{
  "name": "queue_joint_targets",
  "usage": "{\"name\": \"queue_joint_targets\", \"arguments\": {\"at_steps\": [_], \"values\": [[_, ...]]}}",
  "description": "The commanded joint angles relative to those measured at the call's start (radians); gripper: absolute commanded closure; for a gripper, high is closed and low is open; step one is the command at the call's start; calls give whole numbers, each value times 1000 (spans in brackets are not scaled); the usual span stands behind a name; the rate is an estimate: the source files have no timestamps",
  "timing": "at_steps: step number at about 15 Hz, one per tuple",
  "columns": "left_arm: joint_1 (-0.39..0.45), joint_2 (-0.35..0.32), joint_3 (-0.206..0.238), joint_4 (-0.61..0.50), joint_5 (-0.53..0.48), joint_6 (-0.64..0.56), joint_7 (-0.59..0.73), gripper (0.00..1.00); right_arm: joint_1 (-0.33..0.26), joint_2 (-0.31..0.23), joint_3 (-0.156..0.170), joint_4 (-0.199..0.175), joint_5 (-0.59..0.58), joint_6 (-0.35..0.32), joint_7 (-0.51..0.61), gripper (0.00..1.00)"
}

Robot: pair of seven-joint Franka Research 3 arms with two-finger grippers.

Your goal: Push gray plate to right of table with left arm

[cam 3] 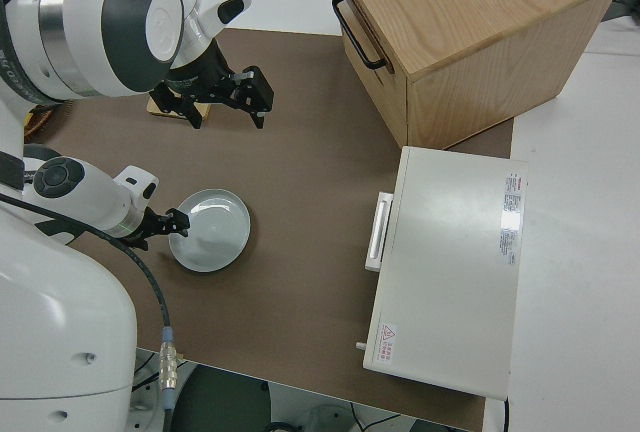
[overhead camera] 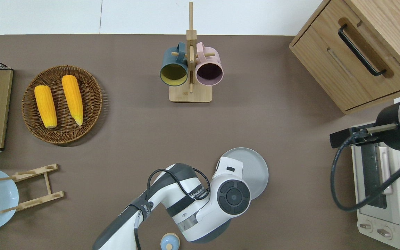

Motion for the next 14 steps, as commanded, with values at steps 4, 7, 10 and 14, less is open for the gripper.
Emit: {"name": "queue_joint_targets", "arguments": {"at_steps": [4,7,10,14], "values": [[84,-96,4,7,-37,-137,185,9,-12,-8,5,0,10,-12,-3,17],[151,-162,5,8,-95,-221,336,9,-12,-8,6,0,8,-12,-3,17],[233,-216,11,28,-138,-309,499,9,-12,-8,6,1,8,-12,-3,17],[360,-267,14,56,-170,-412,717,9,-12,-8,5,0,8,-12,-3,17]]}}
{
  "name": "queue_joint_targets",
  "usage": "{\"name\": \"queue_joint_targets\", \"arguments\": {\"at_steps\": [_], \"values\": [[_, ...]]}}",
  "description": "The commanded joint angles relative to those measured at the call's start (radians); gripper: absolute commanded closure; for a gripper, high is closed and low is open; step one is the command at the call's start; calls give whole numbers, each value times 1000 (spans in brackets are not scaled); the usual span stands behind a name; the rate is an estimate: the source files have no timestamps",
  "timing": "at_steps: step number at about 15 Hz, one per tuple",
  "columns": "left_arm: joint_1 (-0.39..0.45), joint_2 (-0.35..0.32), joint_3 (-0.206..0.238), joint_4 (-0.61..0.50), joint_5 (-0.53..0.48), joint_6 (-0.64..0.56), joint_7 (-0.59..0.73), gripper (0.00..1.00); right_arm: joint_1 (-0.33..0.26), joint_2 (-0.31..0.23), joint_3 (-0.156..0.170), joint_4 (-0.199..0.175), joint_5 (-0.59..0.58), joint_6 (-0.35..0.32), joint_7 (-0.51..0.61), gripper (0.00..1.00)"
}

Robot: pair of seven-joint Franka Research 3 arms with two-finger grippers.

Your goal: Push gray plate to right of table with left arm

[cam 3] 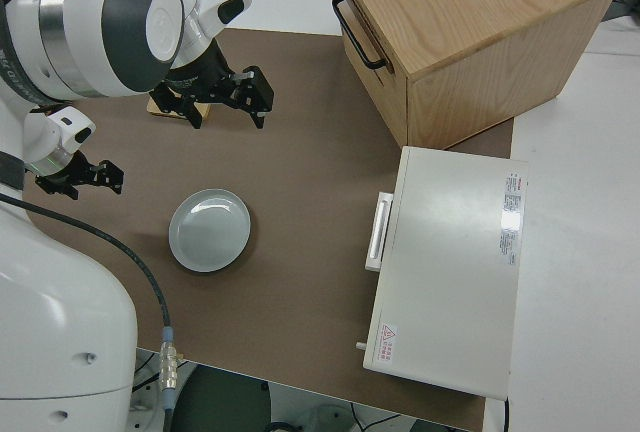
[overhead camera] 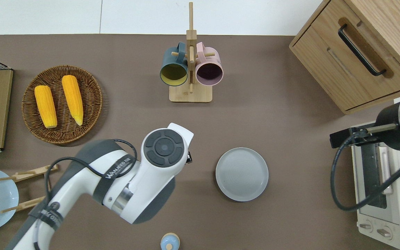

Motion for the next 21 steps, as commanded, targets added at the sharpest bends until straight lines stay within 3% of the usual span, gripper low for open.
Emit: {"name": "queue_joint_targets", "arguments": {"at_steps": [1,5,10,13,18,21], "values": [[102,-69,7,15,-68,-75,199,9,-12,-8,6,0,8,-12,-3,17],[220,-138,12,19,-96,-132,409,9,-12,-8,6,0,8,-12,-3,17],[343,-167,21,59,-96,-193,621,9,-12,-8,4,0,8,-12,-3,17],[417,-193,48,59,-123,-211,780,9,-12,-8,6,1,8,-12,-3,17],[443,-195,150,136,-135,-287,988,9,-12,-8,6,0,8,-12,-3,17],[443,-195,225,165,-203,-296,1075,7,-12,-8,6,0,8,-12,-3,17]]}}
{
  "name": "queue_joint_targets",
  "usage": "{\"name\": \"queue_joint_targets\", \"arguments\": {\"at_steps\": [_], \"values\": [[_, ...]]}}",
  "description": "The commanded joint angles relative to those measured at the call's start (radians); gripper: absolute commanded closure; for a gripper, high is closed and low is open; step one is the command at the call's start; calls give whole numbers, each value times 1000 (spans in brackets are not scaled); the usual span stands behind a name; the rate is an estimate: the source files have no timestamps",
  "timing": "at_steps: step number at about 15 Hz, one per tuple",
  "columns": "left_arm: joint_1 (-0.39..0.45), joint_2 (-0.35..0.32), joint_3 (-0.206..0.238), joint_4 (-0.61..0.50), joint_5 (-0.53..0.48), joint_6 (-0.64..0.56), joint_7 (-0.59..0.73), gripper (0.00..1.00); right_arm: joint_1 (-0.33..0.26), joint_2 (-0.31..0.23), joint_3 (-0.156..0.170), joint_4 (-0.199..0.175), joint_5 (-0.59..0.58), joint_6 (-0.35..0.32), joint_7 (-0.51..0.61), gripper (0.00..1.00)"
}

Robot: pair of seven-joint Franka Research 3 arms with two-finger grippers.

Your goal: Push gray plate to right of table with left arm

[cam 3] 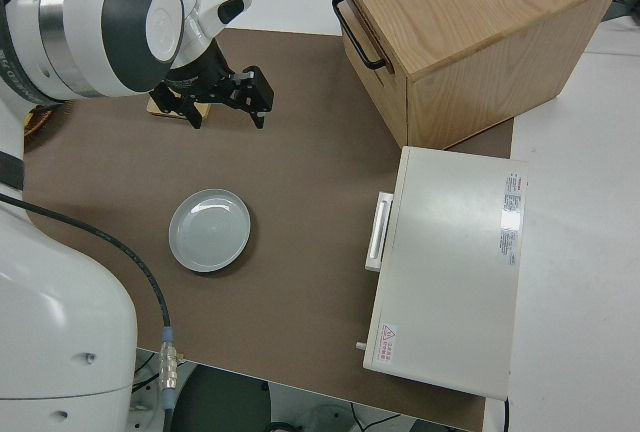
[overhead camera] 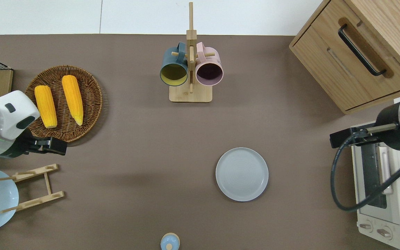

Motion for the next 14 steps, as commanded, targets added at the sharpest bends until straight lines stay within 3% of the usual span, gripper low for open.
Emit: {"name": "queue_joint_targets", "arguments": {"at_steps": [1,9,14], "values": [[8,-10,74,41,-84,-37,96,9,-12,-8,6,0,8,-12,-3,17],[8,-5,105,179,-58,-113,96,7,-12,-8,4,0,8,-12,-3,17],[8,-5,99,181,-20,-113,91,7,-12,-8,4,0,8,-12,-3,17]]}}
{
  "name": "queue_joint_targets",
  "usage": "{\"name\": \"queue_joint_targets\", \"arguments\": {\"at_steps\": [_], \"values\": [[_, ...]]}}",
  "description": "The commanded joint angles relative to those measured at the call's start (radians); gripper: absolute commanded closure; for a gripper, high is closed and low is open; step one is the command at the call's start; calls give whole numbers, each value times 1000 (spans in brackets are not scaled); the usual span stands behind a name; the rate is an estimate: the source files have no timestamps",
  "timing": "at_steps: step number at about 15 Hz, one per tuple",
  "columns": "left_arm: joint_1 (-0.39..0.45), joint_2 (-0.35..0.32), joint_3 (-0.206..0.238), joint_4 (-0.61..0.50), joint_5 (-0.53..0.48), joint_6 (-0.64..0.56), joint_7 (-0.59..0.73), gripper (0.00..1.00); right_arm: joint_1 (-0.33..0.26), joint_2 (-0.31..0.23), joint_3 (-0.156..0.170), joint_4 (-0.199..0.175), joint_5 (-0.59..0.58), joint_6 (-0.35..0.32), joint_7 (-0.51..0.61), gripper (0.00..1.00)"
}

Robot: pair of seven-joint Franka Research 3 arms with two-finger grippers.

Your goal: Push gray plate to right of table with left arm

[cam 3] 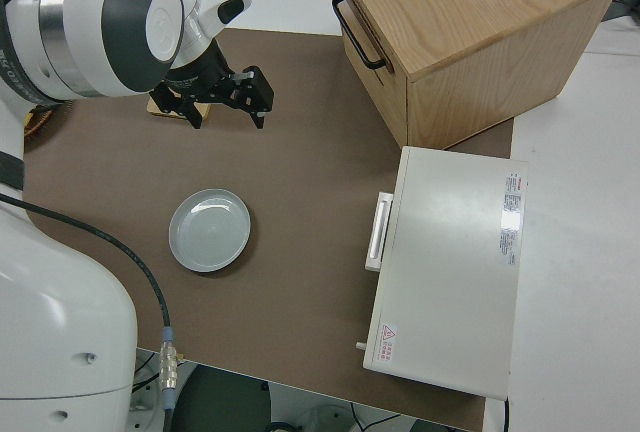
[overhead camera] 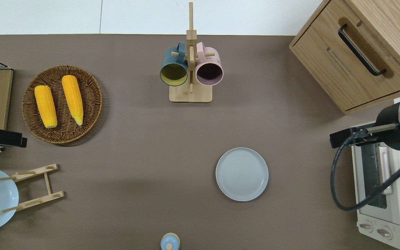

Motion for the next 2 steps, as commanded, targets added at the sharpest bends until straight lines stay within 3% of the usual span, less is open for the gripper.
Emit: {"name": "queue_joint_targets", "arguments": {"at_steps": [1,2], "values": [[7,-1,-5,13,39,-22,7,7,-12,-8,4,0,8,-12,-3,17],[7,0,-5,13,39,-22,6,7,-12,-8,4,0,8,-12,-3,17]]}}
